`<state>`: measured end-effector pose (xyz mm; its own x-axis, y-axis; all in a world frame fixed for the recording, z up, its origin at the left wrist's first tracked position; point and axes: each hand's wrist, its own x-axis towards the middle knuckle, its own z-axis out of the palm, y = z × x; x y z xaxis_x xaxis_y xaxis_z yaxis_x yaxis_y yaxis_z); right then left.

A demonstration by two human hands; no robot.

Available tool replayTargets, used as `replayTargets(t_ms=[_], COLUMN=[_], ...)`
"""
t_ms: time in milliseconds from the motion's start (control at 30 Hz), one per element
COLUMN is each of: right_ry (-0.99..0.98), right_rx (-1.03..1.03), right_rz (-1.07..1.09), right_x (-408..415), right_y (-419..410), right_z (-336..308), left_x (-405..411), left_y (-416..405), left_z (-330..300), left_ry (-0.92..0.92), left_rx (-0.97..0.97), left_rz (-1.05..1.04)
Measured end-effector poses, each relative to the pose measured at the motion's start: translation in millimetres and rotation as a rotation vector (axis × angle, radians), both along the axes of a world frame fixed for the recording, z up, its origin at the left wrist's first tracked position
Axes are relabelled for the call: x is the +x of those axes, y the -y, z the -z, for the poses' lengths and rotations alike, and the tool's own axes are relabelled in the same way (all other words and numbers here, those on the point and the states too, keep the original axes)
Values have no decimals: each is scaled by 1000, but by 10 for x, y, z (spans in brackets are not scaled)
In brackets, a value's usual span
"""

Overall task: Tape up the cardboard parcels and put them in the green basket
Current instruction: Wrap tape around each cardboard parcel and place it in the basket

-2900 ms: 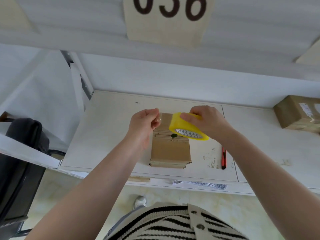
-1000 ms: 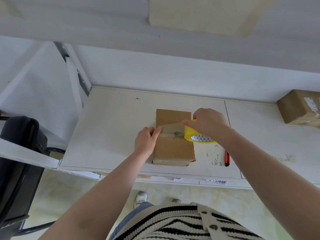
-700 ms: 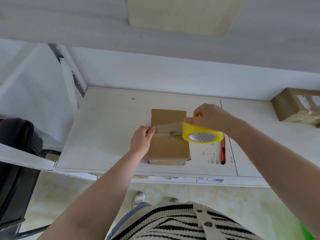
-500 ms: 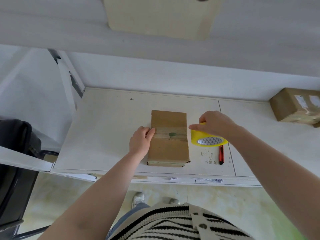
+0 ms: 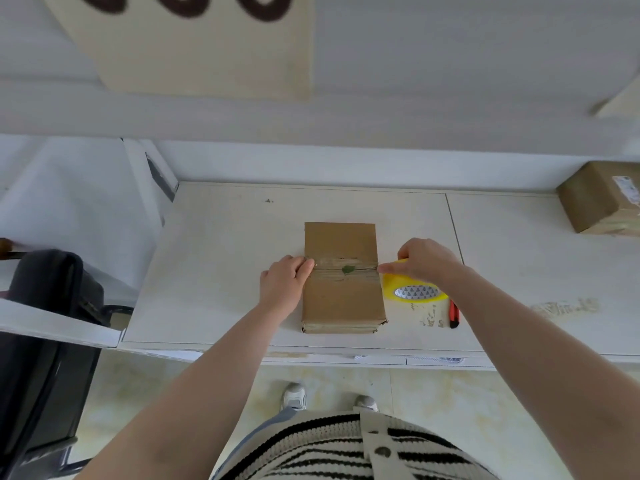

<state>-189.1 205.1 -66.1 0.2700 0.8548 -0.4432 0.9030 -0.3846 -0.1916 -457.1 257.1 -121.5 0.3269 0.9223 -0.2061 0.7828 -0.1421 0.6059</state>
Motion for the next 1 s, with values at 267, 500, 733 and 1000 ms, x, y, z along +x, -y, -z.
replayTargets(t_ms=[267,500,733,1000], right_ry=[-4,-74,-73,-56], right_rx=[-22,-63,-40,-42], right_rz=[-7,-24,-9,1], right_x=[1,-56,-72,-84], right_y=[-10,114,124,126], right_z=[7,107,132,151], left_x=[52,-72,480,560], left_y=[-77,5,111,58], left_z=[-97,-127,-161,-40], left_ry=[-289,-421,-418,-509], left_rx=[19,92,479,381], left_rz=[110,119,312,380])
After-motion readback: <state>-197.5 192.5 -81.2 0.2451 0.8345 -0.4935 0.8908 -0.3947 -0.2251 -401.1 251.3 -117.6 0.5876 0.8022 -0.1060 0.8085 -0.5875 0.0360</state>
